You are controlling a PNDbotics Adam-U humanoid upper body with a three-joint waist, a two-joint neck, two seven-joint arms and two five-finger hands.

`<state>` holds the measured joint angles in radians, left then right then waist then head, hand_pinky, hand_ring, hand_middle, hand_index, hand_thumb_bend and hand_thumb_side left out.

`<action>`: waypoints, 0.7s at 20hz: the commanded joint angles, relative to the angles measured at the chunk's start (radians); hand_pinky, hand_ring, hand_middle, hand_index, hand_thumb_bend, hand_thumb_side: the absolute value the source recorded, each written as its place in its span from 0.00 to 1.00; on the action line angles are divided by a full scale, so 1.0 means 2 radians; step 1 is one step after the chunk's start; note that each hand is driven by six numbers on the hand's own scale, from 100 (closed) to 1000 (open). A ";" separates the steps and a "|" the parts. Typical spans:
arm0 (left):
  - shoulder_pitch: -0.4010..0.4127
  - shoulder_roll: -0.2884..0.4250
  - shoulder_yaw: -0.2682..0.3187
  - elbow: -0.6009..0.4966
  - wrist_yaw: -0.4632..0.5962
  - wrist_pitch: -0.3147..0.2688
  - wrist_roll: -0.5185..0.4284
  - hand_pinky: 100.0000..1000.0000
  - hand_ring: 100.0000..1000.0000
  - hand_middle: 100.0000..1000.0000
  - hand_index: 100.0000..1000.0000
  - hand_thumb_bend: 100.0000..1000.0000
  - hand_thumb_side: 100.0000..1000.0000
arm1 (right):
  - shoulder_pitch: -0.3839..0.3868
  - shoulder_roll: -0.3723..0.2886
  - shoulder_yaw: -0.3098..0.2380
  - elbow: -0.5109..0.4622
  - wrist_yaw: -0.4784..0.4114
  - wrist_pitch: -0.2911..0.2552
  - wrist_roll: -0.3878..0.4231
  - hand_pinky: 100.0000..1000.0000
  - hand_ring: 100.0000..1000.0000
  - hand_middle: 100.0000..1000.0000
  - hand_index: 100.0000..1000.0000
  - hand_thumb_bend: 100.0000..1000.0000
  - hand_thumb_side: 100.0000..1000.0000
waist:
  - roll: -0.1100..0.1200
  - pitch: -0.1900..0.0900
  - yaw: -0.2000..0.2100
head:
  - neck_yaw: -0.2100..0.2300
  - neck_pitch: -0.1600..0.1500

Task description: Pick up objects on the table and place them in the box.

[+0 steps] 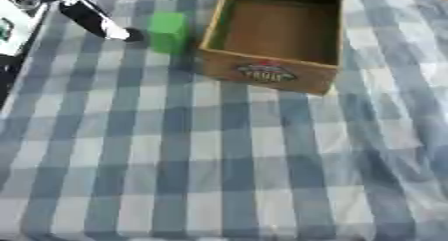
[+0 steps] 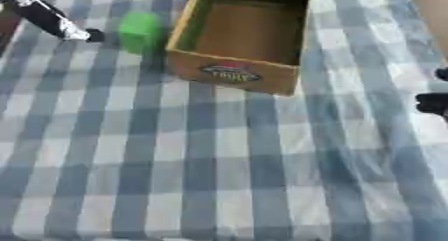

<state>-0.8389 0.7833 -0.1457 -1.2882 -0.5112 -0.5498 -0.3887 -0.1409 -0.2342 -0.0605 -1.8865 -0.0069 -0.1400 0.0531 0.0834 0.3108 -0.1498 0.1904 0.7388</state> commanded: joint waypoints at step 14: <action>-0.056 -0.029 -0.011 0.066 -0.076 -0.026 0.001 0.81 0.75 0.71 0.89 0.63 0.19 | -0.003 -0.011 0.003 -0.005 -0.003 -0.001 0.006 0.65 0.65 0.80 0.83 0.00 0.64 | 0.001 -0.012 -0.010 | 0.004 0.006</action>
<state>-0.9298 0.7100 -0.1724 -1.1602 -0.6456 -0.5941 -0.3896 -0.1408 -0.2348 -0.0549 -1.8862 -0.0076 -0.1400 0.0614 0.0893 0.3076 -0.1696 0.1933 0.7464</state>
